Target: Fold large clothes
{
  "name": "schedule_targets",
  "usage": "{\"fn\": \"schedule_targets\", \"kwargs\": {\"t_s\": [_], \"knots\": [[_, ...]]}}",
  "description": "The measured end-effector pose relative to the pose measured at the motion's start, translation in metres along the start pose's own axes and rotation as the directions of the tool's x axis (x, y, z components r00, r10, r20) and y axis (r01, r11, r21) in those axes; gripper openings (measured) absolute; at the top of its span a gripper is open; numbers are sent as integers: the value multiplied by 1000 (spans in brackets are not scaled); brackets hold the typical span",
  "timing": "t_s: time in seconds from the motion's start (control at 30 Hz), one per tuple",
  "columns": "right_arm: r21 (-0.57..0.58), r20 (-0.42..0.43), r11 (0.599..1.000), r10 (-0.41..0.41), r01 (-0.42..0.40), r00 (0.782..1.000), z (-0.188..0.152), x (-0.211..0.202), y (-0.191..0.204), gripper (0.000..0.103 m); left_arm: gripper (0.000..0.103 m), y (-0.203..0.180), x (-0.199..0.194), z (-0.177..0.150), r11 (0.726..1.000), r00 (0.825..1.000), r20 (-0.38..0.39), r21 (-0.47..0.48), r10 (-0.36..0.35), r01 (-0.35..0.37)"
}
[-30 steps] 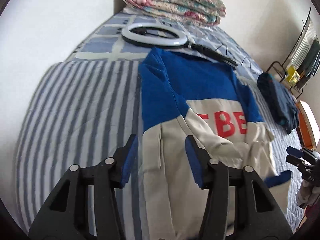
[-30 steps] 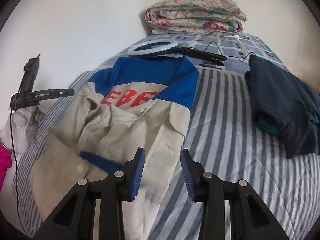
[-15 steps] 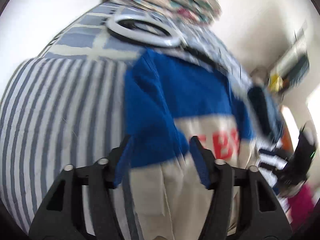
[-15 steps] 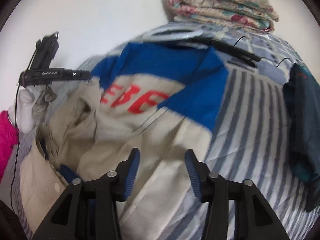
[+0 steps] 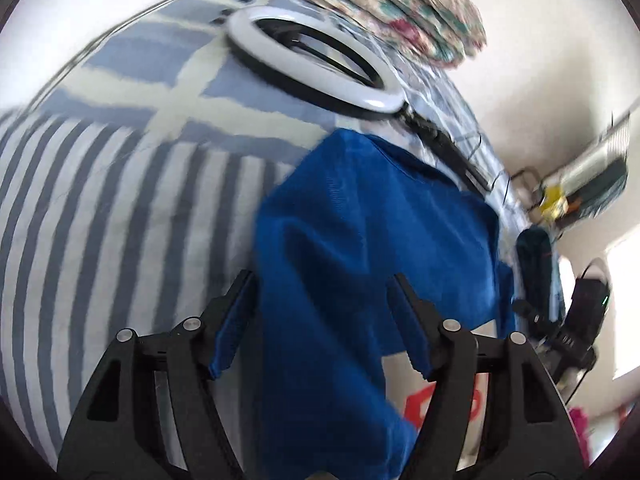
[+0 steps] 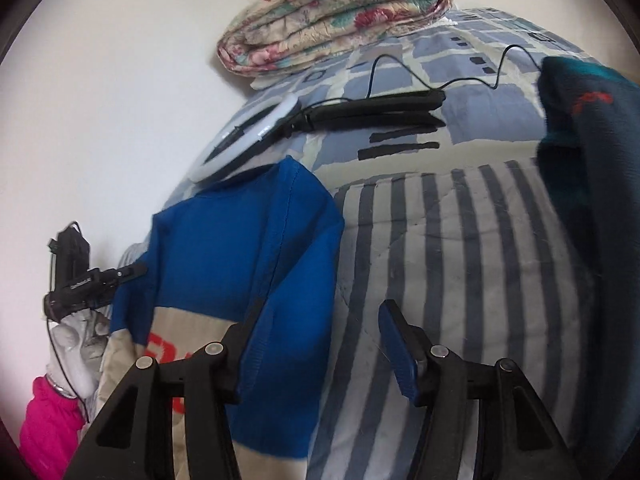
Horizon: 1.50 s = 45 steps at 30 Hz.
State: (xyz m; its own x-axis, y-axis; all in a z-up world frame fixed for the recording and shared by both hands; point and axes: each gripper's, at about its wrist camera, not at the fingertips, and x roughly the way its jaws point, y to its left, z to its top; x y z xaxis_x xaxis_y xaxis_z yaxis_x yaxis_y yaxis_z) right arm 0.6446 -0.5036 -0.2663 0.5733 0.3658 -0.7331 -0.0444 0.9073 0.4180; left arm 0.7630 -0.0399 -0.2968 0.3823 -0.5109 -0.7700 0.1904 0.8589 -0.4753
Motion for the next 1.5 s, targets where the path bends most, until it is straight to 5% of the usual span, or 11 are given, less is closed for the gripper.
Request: {"fn": "schedule_targets", "kwargs": {"t_s": [0.07, 0.13, 0.33, 0.4, 0.97, 1.23, 1.5], "knots": [[-11, -5, 1000, -10, 10, 1000, 3, 12, 8, 59, 67, -14, 9, 2, 996, 999, -8, 69, 49, -48], [-34, -11, 999, -39, 39, 999, 9, 22, 19, 59, 54, -25, 15, 1, 988, 995, -8, 119, 95, -94], [-163, -25, 973, -171, 165, 985, 13, 40, 54, 22, 10, -29, 12, -9, 985, 990, 55, 105, 131, -136], [-169, -5, 966, -199, 195, 980, 13, 35, 60, 11, 7, -31, 6, -12, 985, 988, 93, 112, 121, -131], [-254, 191, 953, -115, 163, 975, -9, -98, 136, 4, 2, -107, -145, -76, 961, 967, 244, 275, -65, -5], [-288, 186, 948, -85, 137, 979, -67, -170, 145, 3, 2, -127, -215, -159, 958, 964, 253, 288, -80, 5], [-235, 137, 968, -54, 86, 989, -153, -201, 133, 3, 2, -109, -239, -255, 964, 975, 215, 266, -48, -11]]}}
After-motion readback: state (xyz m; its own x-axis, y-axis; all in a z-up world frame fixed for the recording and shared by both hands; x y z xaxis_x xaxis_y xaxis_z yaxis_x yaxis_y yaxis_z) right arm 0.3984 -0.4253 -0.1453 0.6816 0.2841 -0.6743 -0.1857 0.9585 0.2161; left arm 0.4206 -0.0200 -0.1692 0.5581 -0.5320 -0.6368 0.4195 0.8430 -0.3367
